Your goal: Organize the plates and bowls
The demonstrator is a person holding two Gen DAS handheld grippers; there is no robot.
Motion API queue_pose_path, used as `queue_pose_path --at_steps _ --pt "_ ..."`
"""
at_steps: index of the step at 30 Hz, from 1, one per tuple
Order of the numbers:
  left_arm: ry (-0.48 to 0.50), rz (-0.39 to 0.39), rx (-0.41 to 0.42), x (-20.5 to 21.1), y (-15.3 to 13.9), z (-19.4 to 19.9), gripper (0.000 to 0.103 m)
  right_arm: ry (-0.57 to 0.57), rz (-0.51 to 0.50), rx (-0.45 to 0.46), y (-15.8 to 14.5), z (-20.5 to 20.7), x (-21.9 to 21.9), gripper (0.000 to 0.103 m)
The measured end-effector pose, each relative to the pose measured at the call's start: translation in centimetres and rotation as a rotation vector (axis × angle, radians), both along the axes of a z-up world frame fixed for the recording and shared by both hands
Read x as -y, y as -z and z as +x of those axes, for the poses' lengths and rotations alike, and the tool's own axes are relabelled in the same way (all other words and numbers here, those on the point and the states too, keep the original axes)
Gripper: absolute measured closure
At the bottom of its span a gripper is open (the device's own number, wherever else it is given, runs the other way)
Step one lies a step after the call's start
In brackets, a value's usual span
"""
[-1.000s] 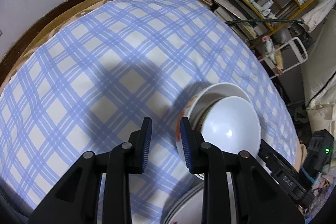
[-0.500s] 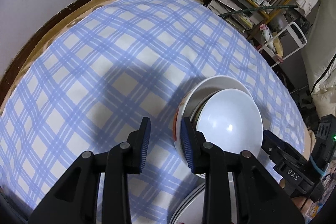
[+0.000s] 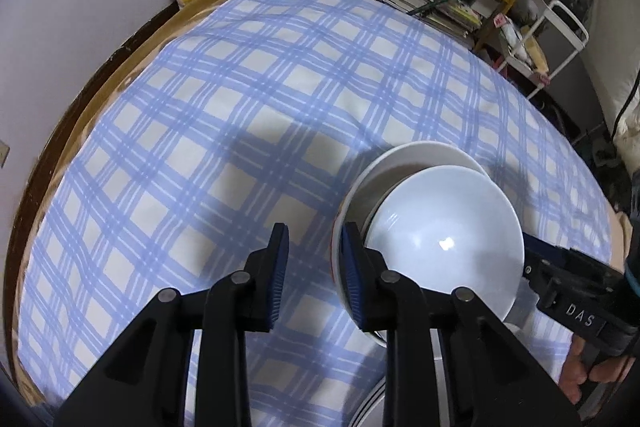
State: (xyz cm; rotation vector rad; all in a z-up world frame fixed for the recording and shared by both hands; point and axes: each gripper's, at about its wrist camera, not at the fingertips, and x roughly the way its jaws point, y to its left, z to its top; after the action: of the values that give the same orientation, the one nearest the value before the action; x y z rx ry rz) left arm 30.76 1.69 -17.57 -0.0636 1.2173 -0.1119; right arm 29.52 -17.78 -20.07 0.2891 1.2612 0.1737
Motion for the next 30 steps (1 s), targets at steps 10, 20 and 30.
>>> queue_pose_path --at_steps 10,20,30 --pt "0.008 -0.012 -0.023 0.7 0.9 0.1 0.100 -0.042 0.002 -0.105 -0.2 1.4 -2.4 0.094" --pt "-0.021 -0.054 -0.061 0.0 1.4 0.3 0.099 0.017 0.015 -0.104 -0.2 1.4 -2.6 0.094" --pt "-0.061 -0.116 -0.097 -0.8 2.5 0.4 0.099 0.051 0.010 -0.099 -0.2 1.2 -2.6 0.094"
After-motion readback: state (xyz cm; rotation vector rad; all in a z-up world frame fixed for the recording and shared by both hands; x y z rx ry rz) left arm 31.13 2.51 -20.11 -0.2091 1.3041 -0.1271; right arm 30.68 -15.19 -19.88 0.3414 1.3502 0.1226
